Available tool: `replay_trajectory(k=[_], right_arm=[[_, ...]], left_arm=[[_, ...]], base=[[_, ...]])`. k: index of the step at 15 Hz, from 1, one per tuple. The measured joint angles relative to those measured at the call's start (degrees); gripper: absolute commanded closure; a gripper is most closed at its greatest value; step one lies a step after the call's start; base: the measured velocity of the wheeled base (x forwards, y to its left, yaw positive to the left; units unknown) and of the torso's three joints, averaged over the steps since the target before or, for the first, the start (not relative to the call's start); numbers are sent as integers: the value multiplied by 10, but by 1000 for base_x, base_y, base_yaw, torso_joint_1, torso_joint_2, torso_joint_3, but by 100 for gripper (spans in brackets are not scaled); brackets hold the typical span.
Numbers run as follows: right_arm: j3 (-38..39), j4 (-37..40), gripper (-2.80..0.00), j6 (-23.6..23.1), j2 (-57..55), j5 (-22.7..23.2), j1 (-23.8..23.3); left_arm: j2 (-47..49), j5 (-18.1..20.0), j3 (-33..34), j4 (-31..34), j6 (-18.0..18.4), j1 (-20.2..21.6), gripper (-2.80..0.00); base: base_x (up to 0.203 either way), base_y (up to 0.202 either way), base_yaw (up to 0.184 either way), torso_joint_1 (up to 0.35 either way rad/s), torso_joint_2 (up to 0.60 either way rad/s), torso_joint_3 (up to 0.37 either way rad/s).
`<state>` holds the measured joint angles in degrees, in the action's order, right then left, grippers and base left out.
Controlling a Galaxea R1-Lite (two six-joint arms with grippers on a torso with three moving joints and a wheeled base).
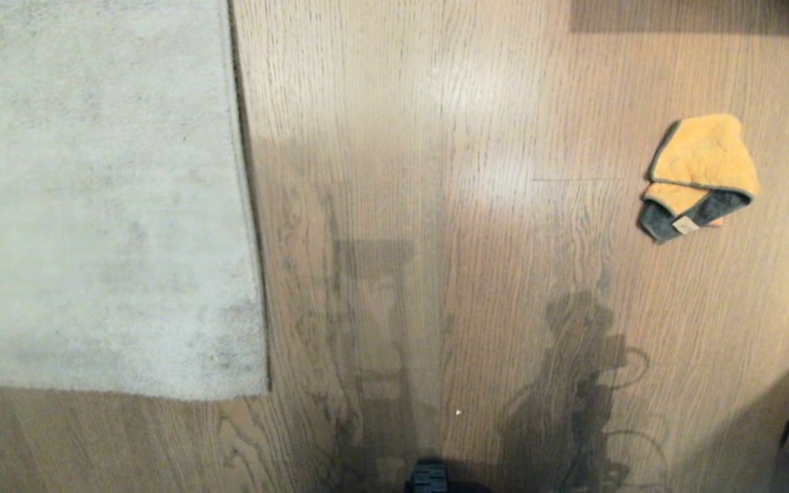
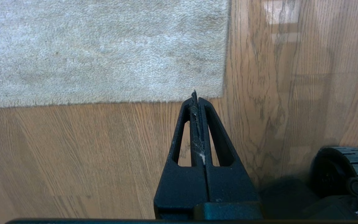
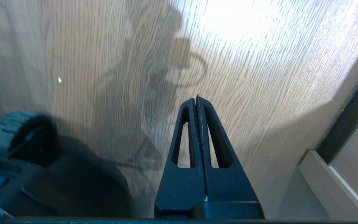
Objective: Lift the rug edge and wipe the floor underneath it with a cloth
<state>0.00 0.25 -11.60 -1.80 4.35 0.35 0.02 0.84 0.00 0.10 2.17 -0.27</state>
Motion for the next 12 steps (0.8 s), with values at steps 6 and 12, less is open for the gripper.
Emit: replay_trajectory(k=[6,12], right_arm=[[0,0,0,12,18,-1,0],[0,0,0,12,19,-1,0]], left_arm=[[0,0,0,0,0,0,0],[0,0,0,0,0,0,0]], base=[[0,0,0,0,0,0],[0,0,0,0,0,0]])
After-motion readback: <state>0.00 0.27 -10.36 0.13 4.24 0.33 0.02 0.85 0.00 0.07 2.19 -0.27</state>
